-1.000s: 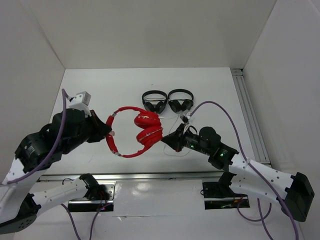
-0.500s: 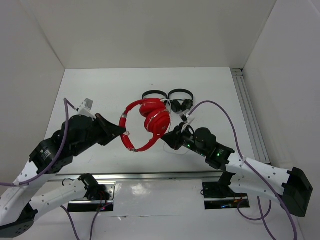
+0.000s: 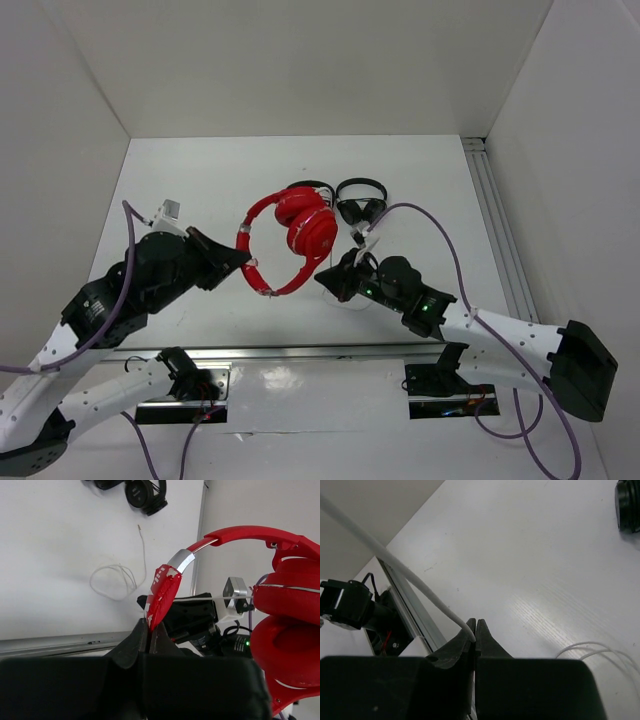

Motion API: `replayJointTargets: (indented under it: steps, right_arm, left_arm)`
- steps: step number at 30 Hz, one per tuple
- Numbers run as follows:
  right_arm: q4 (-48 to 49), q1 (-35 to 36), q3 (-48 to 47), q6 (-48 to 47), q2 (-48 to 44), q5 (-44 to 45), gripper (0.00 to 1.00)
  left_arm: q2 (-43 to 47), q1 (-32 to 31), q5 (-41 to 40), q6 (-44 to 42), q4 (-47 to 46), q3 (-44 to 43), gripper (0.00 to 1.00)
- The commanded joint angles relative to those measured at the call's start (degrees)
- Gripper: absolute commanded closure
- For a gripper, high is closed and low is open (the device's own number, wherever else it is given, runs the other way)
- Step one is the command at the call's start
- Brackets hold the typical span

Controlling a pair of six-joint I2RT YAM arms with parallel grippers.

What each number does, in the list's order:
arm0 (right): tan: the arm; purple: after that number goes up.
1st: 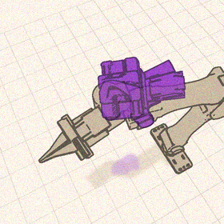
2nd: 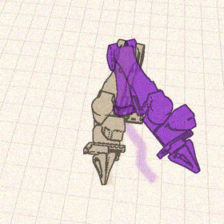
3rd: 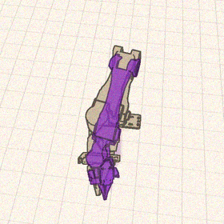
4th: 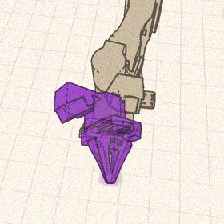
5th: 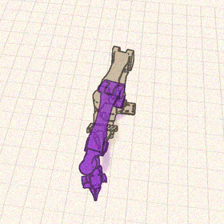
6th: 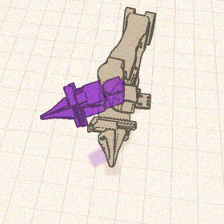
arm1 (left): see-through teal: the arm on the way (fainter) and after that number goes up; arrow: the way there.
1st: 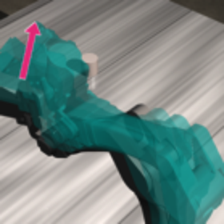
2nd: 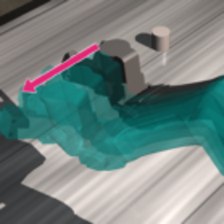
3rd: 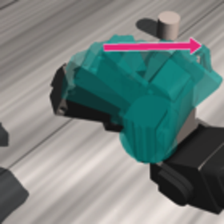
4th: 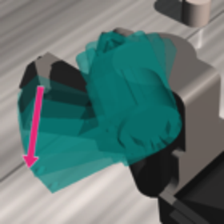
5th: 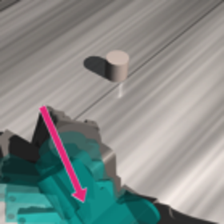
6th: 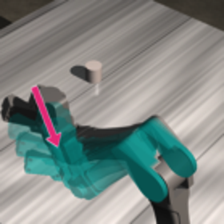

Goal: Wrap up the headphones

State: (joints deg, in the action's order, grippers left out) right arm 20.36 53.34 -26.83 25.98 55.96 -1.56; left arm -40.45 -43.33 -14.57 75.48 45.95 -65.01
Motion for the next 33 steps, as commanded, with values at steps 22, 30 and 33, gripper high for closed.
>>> replayJointTargets:
  steps: [22,30,33]
  right_arm:
    - [3.2,11.7,-7.8,0.9,12.1,5.3,0.94]
    - [4.6,16.5,-11.4,-0.7,16.3,3.9,0.86]
    - [5.8,17.9,-11.9,-1.3,16.9,3.4,0.76]
  left_arm:
    - [-6.2,-0.8,-20.1,29.4,-4.5,5.6,1.0]
    - [-9.0,-0.8,-23.0,28.8,-2.6,3.5,1.0]
    - [-10.1,-0.8,-24.1,28.3,-2.6,2.9,1.0]
